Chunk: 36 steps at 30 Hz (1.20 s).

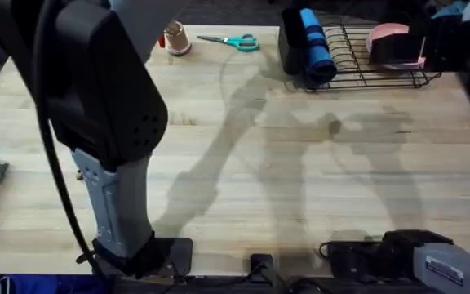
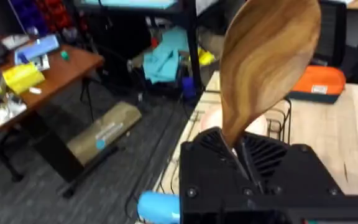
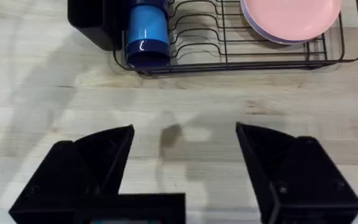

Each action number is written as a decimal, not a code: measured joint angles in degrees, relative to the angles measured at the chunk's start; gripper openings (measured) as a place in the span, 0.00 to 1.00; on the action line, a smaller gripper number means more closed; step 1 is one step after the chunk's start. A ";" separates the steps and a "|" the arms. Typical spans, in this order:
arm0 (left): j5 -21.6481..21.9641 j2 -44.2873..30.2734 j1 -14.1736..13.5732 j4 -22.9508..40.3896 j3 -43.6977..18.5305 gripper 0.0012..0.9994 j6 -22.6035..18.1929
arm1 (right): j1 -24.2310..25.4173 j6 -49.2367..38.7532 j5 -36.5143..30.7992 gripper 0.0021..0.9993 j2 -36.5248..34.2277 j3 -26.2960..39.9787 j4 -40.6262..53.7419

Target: Pick up the spoon on the table one by one and put them onto the rack

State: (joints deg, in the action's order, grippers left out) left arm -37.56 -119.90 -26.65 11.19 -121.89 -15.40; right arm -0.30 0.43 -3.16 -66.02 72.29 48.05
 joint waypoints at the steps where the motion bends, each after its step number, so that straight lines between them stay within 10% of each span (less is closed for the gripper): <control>1: -0.37 -0.27 0.00 -1.16 -0.02 0.04 0.30 | 0.00 0.02 0.00 1.00 0.00 0.00 0.00; 25: -1.82 -12.01 1.22 -8.10 -0.20 0.04 2.19 | 0.00 0.00 0.00 1.00 0.00 0.00 0.00; 36: -1.49 -12.61 2.64 4.95 -0.21 0.04 -0.01 | 0.00 0.02 0.00 1.00 0.00 0.00 -0.02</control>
State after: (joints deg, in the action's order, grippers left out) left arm -39.05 -132.51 -24.01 16.14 -122.10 -15.41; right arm -0.30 0.44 -3.16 -66.02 72.29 48.04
